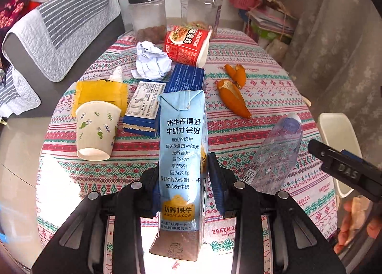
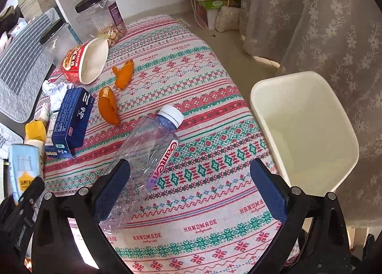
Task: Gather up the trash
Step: 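Grasp the milk carton with the left tool while the right tool grasps the plastic bottle, then carry both items to the white bin and open both tools to drop them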
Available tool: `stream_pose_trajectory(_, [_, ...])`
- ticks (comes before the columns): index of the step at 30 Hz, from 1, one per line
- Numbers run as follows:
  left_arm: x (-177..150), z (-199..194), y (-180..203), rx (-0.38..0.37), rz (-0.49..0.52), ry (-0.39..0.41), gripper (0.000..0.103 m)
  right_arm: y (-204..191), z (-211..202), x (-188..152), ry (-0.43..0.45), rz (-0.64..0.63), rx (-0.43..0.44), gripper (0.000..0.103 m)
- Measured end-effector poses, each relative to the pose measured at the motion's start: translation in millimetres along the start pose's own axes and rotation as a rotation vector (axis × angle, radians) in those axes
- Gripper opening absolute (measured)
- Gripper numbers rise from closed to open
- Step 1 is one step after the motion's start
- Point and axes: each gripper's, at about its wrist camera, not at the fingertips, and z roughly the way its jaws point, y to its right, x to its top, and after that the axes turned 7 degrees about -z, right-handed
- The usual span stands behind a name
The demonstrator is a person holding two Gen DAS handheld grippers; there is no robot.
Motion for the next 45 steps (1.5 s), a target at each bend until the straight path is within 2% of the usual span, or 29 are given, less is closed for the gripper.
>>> stream_pose_trajectory(6, [2.0,-8.7,-8.6,-0.039,-0.021,0.025,0.035,-13.7,33.7,3.8,-0.085,0.122,0.062,0.096])
stream_pose_trajectory(11, [6.0,-17.1,-19.7,-0.036,-0.031,0.049,0.035,-39.0,50.9,5.6,-0.100,0.104,0.062,0.096])
stream_pose_trajectory(13, [7.7,-17.6,-26.7,-0.028,-0.041,0.051,0.035,-47.9,55.8,6.2,-0.097,0.072,0.055,0.090])
stream_pose_trajectory(15, [8.4,-16.8,-33.3,-0.023,-0.054,0.045,0.035,-53.2,59.9,6.7,-0.107,0.054,0.069,0.079])
stream_pose_trajectory(18, [6.7,-15.5,-40.4,-0.017,-0.064,0.037,0.035,-50.9,62.6,7.0,-0.114,0.066,0.096,0.068])
stream_pose_trajectory(22, [6.1,-15.8,-43.7,-0.013,-0.069,0.038,0.035,-44.9,57.1,10.3,-0.087,0.069,0.120,0.064])
stream_pose_trajectory(33, [8.9,-26.9,-31.3,-0.047,-0.075,0.073,0.035,-13.5,-6.6,23.2,0.086,0.061,0.208,0.064])
stream_pose_trajectory(38, [11.3,-30.6,-14.4,-0.070,-0.067,0.090,0.035,13.0,-42.9,29.0,0.212,0.042,0.150,0.064])
stream_pose_trajectory(45, [12.7,-33.4,24.0,-0.138,-0.030,0.125,0.035,72.0,-77.7,34.5,0.353,0.072,-0.009,0.065])
